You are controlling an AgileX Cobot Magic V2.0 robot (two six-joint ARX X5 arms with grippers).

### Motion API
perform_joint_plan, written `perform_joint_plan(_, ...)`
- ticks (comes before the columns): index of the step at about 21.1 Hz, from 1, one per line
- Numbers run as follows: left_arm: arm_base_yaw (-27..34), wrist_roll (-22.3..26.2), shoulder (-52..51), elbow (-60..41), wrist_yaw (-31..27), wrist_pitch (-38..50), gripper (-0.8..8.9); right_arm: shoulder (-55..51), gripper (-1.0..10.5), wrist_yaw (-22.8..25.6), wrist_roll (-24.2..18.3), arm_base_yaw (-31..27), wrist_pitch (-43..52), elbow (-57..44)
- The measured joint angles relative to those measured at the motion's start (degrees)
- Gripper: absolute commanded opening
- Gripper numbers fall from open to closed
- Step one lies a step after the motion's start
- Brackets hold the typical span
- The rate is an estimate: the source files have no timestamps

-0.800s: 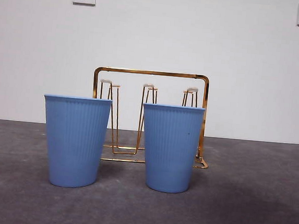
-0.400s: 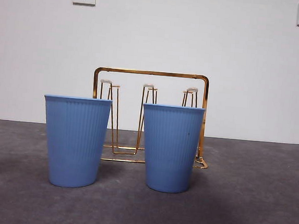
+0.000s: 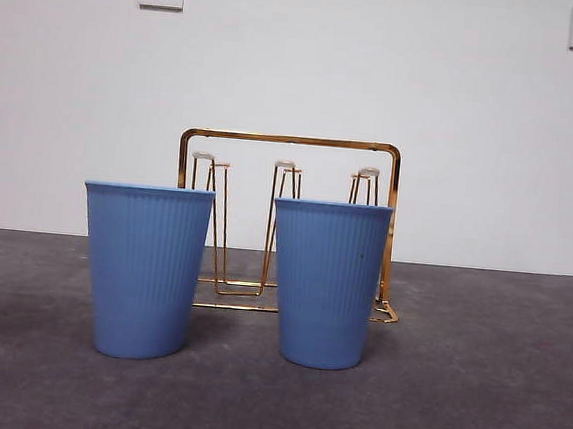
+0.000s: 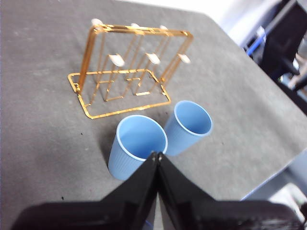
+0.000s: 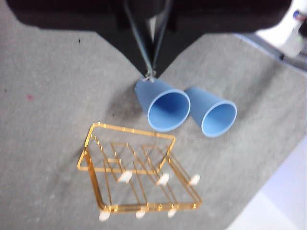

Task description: Pick up cup 1,put cup 1 in the cup rack,pick up cup 2,put cup 2 in the cup rack

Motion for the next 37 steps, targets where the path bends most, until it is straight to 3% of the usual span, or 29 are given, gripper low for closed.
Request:
perform_joint_plan(7, -2.7, 2.0, 2.2, 3.9, 0.2, -1.4, 0.19, 2.4, 0.0, -0.1, -3.1, 0.0, -3.0, 4.4)
perform_joint_plan(9, -3.2, 1.9, 2.6, 3.9, 0.2, -1.3, 2.31, 2.5, 1.4, -0.1, -3.2, 0.0, -3.0, 4.4)
perform_joint_plan(11, -3.5, 1.9, 3.1, 3.9, 1.0, -1.1, 5.70, 2.6, 3.9, -0.2, -3.2, 0.0, -3.0, 4.4)
perform_joint_plan(12, -3.5, 1.9, 3.3, 3.9, 2.4, -0.7, 6.46, 2.7, 5.0, -1.1, -3.1, 0.0, -2.9, 4.4)
perform_joint_plan(17, -3.8, 1.7, 5.3, 3.9, 8.4, 2.1, 6.47, 5.0, 5.2, -3.1, -1.6, 1.2, -1.5, 4.6)
perform_joint_plan(22, -6.6, 1.4, 7.6, 3.9, 14.7, 4.9, 6.47, 11.8, 5.0, -2.0, -0.9, 7.8, -0.3, 5.9)
perform_joint_plan(33, -8.5, 0.3, 12.0, 3.9, 15.2, 6.3, 6.47, 38.6, 5.0, 21.5, 5.0, 27.6, 5.2, 14.3)
perform_joint_plan(37, -8.5, 0.3, 12.4, 3.9, 15.2, 6.3, 6.47, 46.4, 5.0, 25.5, 7.1, 31.2, 8.7, 14.3)
